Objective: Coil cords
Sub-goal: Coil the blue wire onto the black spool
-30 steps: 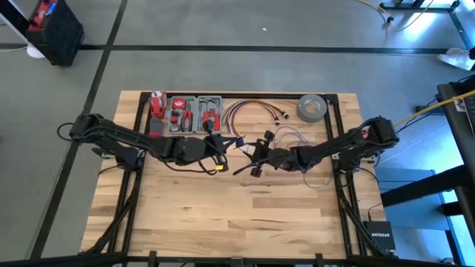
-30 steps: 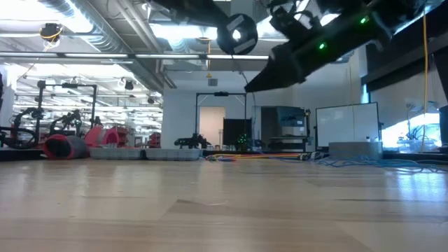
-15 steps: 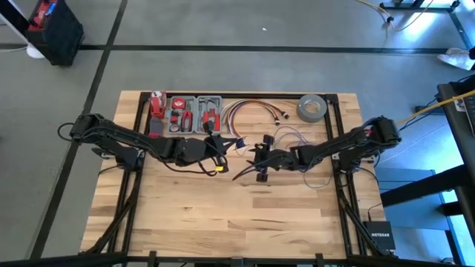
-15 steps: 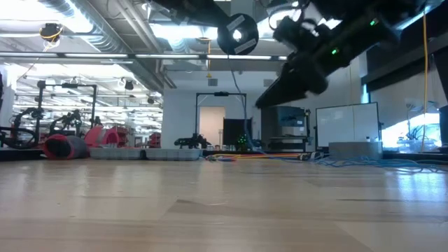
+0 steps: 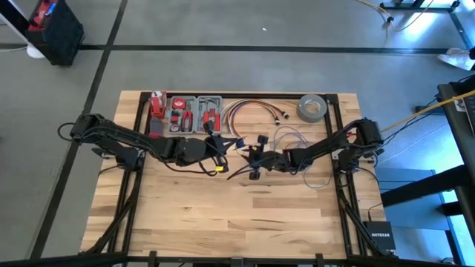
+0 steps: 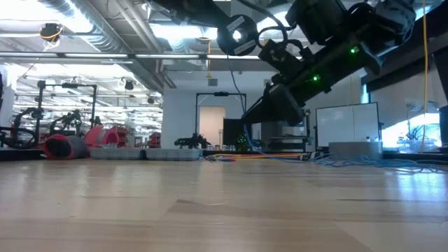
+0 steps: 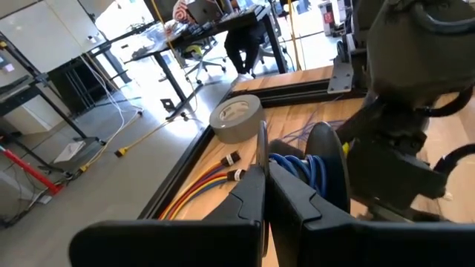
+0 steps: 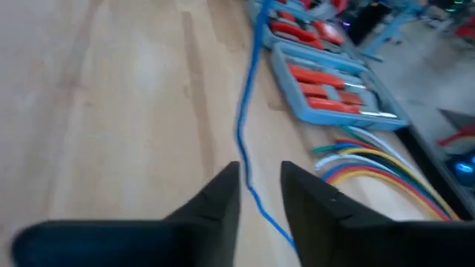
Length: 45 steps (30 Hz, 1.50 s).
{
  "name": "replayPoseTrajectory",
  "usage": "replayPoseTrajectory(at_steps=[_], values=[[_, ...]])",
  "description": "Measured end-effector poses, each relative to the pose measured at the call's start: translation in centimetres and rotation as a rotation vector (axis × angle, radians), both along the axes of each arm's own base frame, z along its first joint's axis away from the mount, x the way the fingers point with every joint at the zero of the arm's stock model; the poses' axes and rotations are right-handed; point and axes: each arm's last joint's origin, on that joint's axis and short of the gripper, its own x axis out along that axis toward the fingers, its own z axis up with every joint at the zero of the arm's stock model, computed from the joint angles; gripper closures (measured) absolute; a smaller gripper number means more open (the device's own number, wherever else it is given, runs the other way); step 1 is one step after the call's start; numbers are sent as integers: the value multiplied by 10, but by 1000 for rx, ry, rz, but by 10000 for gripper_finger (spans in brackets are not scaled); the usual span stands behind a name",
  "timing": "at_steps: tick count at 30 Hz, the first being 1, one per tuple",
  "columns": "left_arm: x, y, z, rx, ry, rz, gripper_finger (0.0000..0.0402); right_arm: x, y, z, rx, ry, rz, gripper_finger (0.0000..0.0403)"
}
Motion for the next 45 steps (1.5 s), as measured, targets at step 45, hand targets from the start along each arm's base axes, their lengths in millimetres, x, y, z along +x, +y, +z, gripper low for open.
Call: replayPoseTrajectory(at_steps=[45], values=[[10,31,-32,56,196,150,402,-29,-4,100,321,-465,-111,401]])
